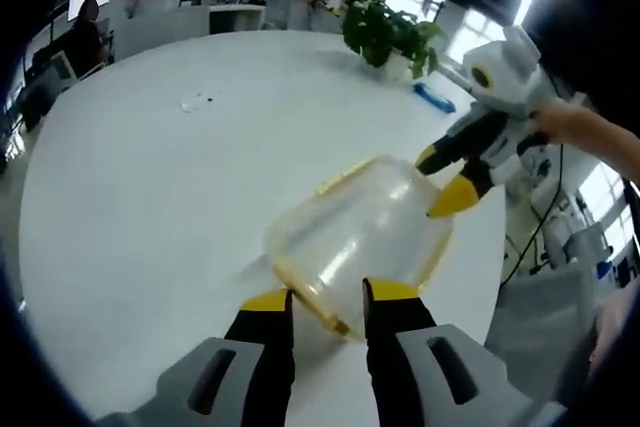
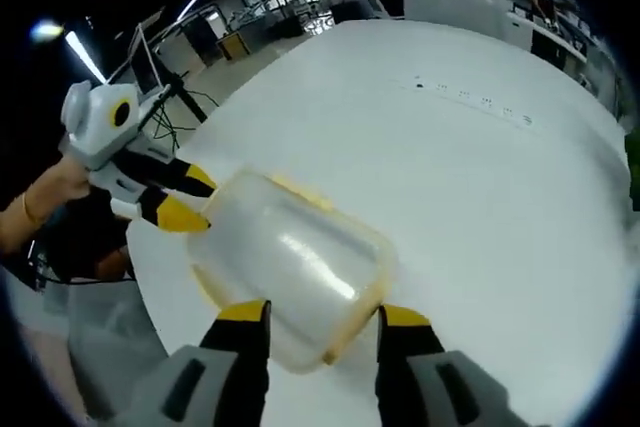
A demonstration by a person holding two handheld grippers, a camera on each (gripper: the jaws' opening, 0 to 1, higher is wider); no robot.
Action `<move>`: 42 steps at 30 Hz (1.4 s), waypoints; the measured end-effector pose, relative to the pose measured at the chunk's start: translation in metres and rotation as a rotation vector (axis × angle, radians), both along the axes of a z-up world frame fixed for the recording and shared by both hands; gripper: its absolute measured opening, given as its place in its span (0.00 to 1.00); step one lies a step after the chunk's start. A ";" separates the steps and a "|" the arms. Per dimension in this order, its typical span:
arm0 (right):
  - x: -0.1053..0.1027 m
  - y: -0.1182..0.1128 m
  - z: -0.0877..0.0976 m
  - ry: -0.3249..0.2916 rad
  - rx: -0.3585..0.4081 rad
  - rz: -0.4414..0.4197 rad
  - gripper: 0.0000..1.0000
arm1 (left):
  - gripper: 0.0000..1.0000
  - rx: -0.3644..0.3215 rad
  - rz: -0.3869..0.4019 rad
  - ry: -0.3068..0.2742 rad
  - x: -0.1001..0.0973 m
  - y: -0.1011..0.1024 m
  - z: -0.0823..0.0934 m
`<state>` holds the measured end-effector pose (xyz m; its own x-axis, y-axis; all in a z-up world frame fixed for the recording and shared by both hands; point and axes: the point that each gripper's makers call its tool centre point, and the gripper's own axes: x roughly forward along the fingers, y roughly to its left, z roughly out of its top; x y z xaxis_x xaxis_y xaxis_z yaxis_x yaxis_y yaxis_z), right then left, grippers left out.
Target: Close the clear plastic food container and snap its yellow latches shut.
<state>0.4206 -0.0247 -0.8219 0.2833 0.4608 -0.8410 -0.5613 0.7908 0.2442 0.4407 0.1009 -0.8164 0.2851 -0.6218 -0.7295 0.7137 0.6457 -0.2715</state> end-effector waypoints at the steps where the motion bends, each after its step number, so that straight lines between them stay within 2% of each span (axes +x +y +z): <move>1: 0.001 -0.001 0.001 -0.020 -0.033 0.021 0.40 | 0.24 0.007 -0.004 -0.013 0.000 0.000 0.000; 3: 0.004 0.000 0.004 -0.065 -0.076 0.070 0.41 | 0.24 0.026 -0.018 -0.048 0.000 0.000 0.002; 4: 0.001 0.002 0.004 -0.042 -0.068 0.040 0.41 | 0.25 0.030 -0.019 -0.049 0.000 -0.001 0.003; 7: 0.005 -0.001 0.004 -0.100 -0.067 0.073 0.43 | 0.25 0.046 -0.038 -0.072 0.000 0.000 0.004; 11: 0.005 0.000 0.006 -0.134 -0.086 0.076 0.44 | 0.26 0.079 -0.063 -0.114 0.001 0.000 0.005; 13: 0.007 0.000 0.008 -0.172 -0.112 0.103 0.44 | 0.27 0.090 -0.061 -0.125 0.001 0.000 0.006; 14: 0.008 0.001 0.009 -0.199 -0.124 0.136 0.45 | 0.27 0.108 -0.087 -0.162 0.003 0.000 0.007; 15: 0.009 0.003 0.011 -0.224 -0.130 0.173 0.44 | 0.27 0.107 -0.070 -0.148 0.001 0.000 0.007; 16: 0.008 0.006 0.011 -0.230 -0.131 0.214 0.42 | 0.27 0.114 -0.070 -0.151 0.001 0.000 0.007; 18: 0.008 0.005 0.010 -0.207 -0.130 0.194 0.41 | 0.28 0.129 -0.084 -0.165 0.003 0.000 0.008; 20: 0.009 0.006 0.010 -0.205 -0.138 0.217 0.40 | 0.29 0.143 -0.094 -0.164 0.003 -0.001 0.008; 25: 0.010 0.011 0.013 -0.244 -0.206 0.358 0.40 | 0.38 0.224 -0.136 -0.209 0.010 0.001 0.011; 27: 0.010 0.013 0.013 -0.246 -0.210 0.384 0.39 | 0.41 0.231 -0.142 -0.212 0.012 0.000 0.013; 29: 0.010 0.017 0.013 -0.253 -0.189 0.402 0.40 | 0.42 0.219 -0.173 -0.216 0.010 -0.004 0.015; 30: 0.010 0.022 0.014 -0.259 -0.163 0.409 0.41 | 0.42 0.178 -0.200 -0.222 0.008 -0.011 0.018; 32: 0.011 0.031 0.020 -0.285 -0.117 0.416 0.40 | 0.43 0.124 -0.182 -0.226 0.008 -0.019 0.027; 34: 0.014 0.038 0.025 -0.307 -0.078 0.410 0.40 | 0.42 0.096 -0.195 -0.243 0.007 -0.025 0.034; 36: 0.017 0.044 0.029 -0.308 -0.041 0.393 0.39 | 0.42 0.085 -0.199 -0.243 0.006 -0.029 0.036; 38: 0.021 0.052 0.035 -0.297 0.029 0.340 0.39 | 0.42 0.083 -0.211 -0.246 0.005 -0.033 0.036; 42: 0.025 0.056 0.036 -0.289 0.046 0.340 0.38 | 0.41 0.090 -0.235 -0.249 0.001 -0.037 0.033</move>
<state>0.4458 0.0316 -0.7855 0.3301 0.6032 -0.7261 -0.8376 0.5419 0.0693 0.4416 0.0634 -0.7830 0.3184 -0.6277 -0.7104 0.8826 0.4697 -0.0195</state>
